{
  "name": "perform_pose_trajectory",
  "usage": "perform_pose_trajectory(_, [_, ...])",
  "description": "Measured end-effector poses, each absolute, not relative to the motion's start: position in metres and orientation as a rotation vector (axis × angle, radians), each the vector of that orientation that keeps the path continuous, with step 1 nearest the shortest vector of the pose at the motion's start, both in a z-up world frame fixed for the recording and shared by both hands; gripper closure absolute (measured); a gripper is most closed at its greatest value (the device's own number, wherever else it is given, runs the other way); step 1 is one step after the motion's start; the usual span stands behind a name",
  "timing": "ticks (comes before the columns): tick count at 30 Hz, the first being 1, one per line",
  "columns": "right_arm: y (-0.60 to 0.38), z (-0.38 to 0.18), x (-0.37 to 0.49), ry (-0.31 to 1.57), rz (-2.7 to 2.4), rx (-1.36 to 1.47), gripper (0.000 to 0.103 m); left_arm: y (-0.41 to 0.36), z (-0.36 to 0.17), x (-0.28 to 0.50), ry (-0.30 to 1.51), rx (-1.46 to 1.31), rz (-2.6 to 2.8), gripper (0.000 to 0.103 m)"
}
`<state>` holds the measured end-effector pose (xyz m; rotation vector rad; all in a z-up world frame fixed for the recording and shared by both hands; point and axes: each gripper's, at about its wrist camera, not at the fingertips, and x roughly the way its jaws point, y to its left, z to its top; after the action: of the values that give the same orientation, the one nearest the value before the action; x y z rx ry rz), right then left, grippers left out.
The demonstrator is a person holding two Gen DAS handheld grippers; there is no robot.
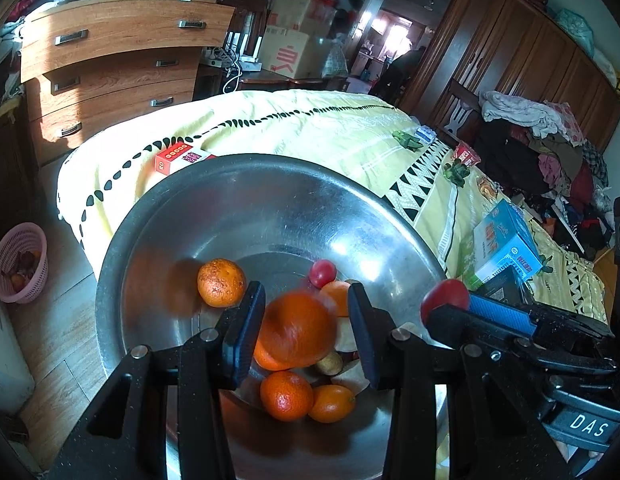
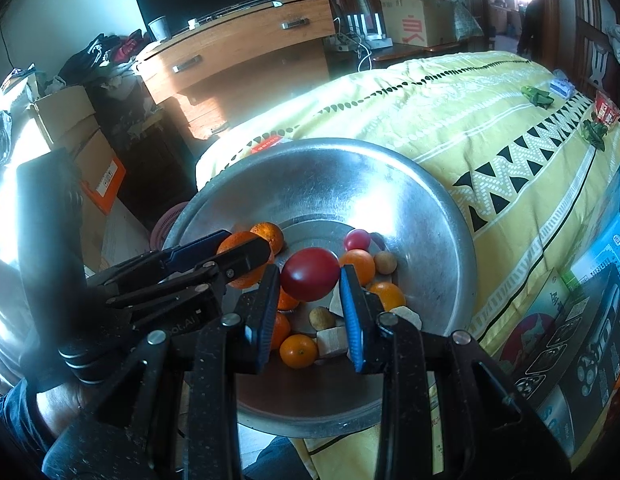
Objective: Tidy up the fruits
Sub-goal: 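Open both tools to drop the fruits into the bowl, then withdraw, then grasp an orange with the right tool while the left tool grasps another orange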
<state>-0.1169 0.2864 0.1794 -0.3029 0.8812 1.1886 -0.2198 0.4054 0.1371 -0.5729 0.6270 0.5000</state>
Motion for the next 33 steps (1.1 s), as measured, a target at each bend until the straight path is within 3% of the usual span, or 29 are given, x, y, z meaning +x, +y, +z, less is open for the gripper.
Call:
perform_pose_trajectory(2, [0.287, 0.178, -0.116, 0.889, 1.189, -0.299, 0.072, 0.406, 0.138, -0.22, 0.623, -0.578, 0.501, 0.043])
perform_pose_trajectory(9, [0.285, 0.175, -0.113, 0.911, 1.18, -0.282, 0.071, 0.41, 0.138, -0.225, 0.618, -0.596, 0.53, 0.03])
perform_pose_trajectory(10, [0.284, 0.176, -0.114, 0.909, 1.179, -0.281, 0.069, 0.411, 0.138, -0.226, 0.618, -0.604, 0.534, 0.027])
perform_pose_trajectory(11, [0.283, 0.177, -0.114, 0.904, 1.179, -0.279, 0.058, 0.412, 0.138, -0.227, 0.617, -0.61, 0.537, 0.025])
perform_pose_trajectory(14, [0.276, 0.184, -0.113, 0.879, 1.154, -0.264, 0.04, 0.414, 0.142, -0.23, 0.605, -0.623, 0.557, 0.023])
perform_pose_trajectory(16, [0.269, 0.191, -0.112, 0.869, 1.152, -0.242, 0.034, 0.413, 0.146, -0.231, 0.6, -0.621, 0.568, 0.022])
perform_pose_trajectory(24, [0.186, 0.227, -0.134, 0.712, 1.135, -0.166, 0.033, 0.382, 0.183, -0.228, 0.54, -0.55, 0.506, 0.022])
perform_pose_trajectory(33, [0.02, 0.162, -0.103, 0.82, 0.824, -0.111, 0.033, 0.245, 0.231, -0.15, 0.513, -0.369, 0.128, 0.022])
